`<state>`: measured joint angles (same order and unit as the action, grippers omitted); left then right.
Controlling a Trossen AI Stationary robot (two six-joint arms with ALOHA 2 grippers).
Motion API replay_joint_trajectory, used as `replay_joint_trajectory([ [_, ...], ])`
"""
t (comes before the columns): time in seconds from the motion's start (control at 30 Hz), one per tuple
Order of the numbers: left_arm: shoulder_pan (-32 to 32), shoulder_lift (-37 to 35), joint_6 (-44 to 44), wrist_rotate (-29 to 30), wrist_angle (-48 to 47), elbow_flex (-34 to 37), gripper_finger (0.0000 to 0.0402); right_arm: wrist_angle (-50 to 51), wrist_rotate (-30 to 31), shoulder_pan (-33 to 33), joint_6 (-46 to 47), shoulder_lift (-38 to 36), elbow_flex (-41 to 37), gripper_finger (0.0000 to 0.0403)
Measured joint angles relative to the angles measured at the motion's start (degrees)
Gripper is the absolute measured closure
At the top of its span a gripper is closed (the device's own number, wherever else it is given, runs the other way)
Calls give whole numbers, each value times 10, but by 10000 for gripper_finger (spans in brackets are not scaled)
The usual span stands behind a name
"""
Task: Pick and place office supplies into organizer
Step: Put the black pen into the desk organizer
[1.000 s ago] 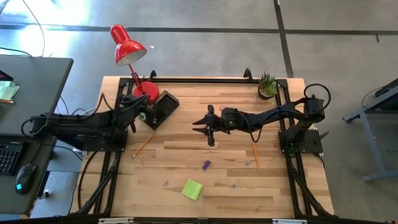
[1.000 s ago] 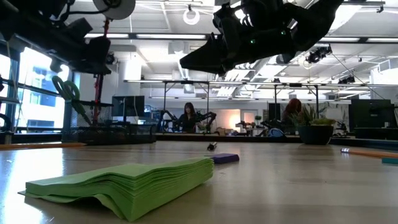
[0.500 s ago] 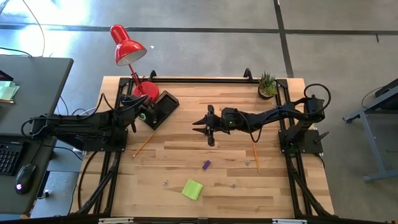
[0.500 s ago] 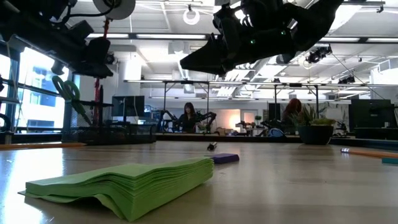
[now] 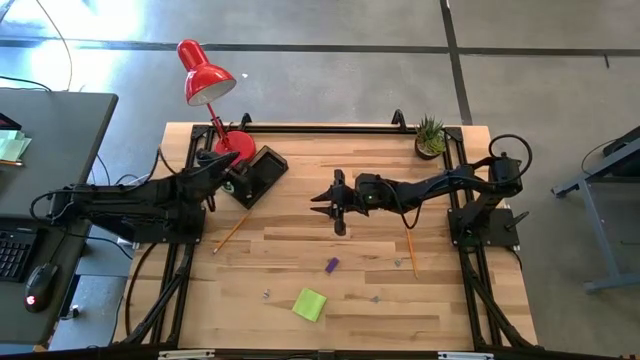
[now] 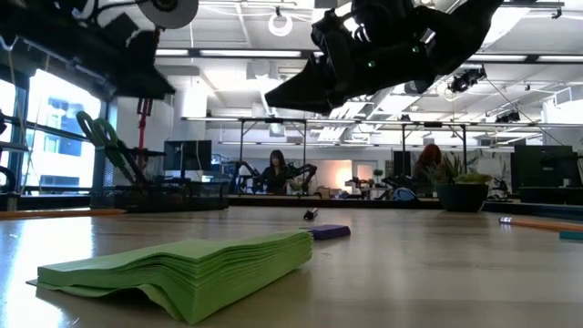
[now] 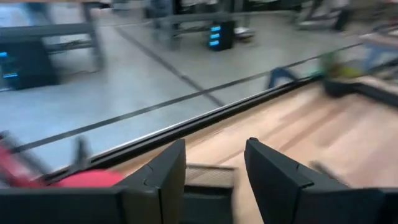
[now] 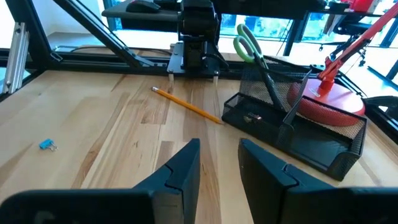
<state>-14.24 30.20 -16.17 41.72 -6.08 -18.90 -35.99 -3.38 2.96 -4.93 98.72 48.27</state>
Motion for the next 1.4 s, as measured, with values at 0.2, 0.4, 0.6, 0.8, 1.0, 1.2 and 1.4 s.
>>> replay_joint_trajectory([
  [0.2,0,-23,25,-187,-1,-38,259,7,0,2,0,0,0,300],
  [0.4,0,-14,17,-242,-104,-70,282,25,0,2,-5,0,0,300],
  [0.6,0,2,37,-249,-118,-78,312,155,43,5,-120,0,22,301],
  [0.8,0,11,62,-253,-99,-78,331,491,59,22,-203,6,151,301],
  [1.0,0,11,110,-287,-68,-78,332,638,78,27,-478,10,238,301],
  [1.2,0,9,145,-291,-59,-78,332,680,85,31,-613,80,288,301],
  [1.4,0,5,149,-291,-61,-78,332,791,78,45,-631,182,392,301],
])
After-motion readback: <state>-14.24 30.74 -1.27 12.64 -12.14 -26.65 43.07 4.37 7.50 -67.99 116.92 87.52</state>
